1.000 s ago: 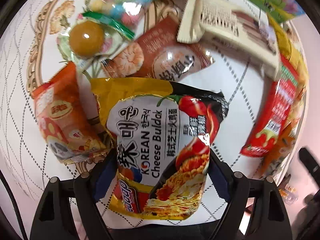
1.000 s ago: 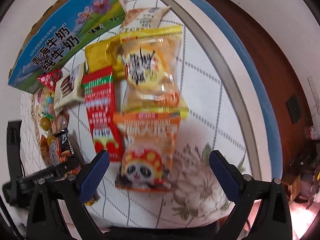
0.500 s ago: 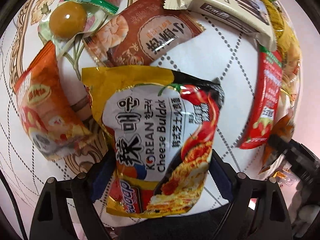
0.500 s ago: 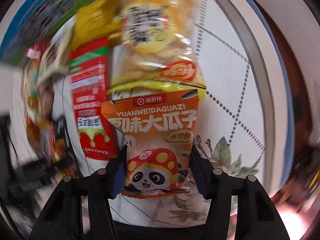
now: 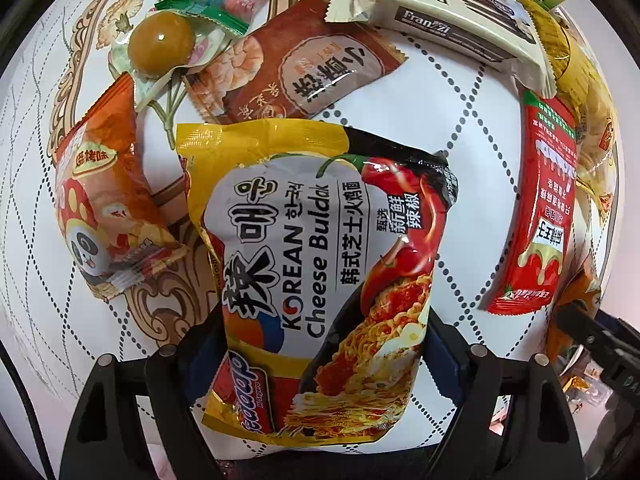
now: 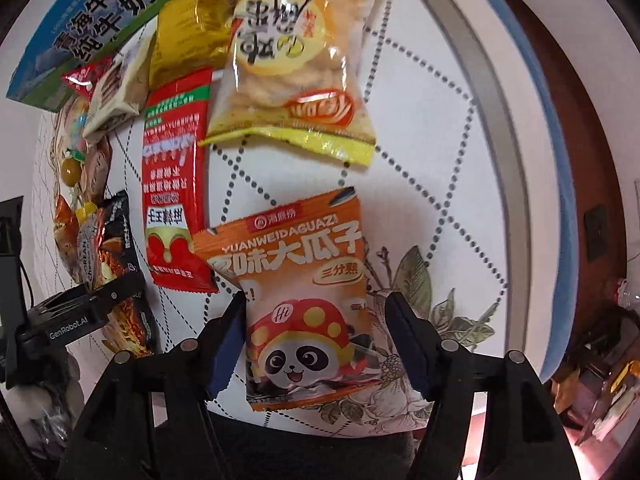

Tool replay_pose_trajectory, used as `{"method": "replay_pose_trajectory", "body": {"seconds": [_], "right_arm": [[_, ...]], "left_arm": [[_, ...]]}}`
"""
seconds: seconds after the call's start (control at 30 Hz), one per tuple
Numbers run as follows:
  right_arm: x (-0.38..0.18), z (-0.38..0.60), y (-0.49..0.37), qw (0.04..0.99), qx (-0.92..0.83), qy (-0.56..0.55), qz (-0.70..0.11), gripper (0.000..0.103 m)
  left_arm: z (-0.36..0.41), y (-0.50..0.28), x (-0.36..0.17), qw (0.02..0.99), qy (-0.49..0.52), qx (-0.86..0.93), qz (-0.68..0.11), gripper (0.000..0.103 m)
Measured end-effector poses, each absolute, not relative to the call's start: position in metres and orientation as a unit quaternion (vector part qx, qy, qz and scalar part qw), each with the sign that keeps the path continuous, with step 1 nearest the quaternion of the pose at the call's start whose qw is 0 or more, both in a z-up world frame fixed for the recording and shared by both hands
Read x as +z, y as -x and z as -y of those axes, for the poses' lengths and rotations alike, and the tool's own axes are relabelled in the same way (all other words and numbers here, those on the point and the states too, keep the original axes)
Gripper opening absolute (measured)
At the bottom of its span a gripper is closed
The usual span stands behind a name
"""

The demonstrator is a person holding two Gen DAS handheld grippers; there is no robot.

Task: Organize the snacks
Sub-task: 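Lift both packs into the cardboard box and open both tools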

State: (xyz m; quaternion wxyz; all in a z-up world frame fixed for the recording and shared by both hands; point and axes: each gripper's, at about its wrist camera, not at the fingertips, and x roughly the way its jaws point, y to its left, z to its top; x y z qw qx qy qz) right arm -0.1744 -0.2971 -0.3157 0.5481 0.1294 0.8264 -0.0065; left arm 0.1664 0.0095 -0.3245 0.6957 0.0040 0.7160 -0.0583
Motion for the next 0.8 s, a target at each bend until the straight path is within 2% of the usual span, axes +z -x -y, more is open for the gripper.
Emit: {"method": "replay_pose_trajectory", "body": {"seconds": [0.03,0.2,0.47,0.53,0.67,0.8], "right_arm": [[-0.318,0.299,0.178,0.548,-0.004,-0.128,-0.827,0.062],[-0.311,0.298,0.179,0.565,0.003,-0.104,-0.819,0.054],[-0.249,0.324,0.16,0.585,0.034,-0.129,-0.8,0.053],[-0.233,0.323,0.144,0.592,0.047,-0.143,-0.792,0.053],[-0.193,0.318,0.091,0.621,0.07,-0.166,-0.763,0.053],[-0.151,0.31,0.017,0.66,0.098,-0.181,-0.722,0.053]], "left_arm": [[-0.007,-0.165,-0.324,0.696,-0.004,-0.059,-0.716,0.086],[-0.012,-0.168,-0.327,0.696,0.01,-0.059,-0.715,0.085],[-0.014,-0.16,-0.33,0.703,0.042,-0.066,-0.707,0.085],[-0.011,-0.167,-0.32,0.716,0.053,-0.075,-0.692,0.085],[0.001,-0.135,-0.268,0.738,0.069,-0.1,-0.664,0.085],[0.01,-0.131,-0.223,0.723,0.113,-0.102,-0.673,0.085]]}}
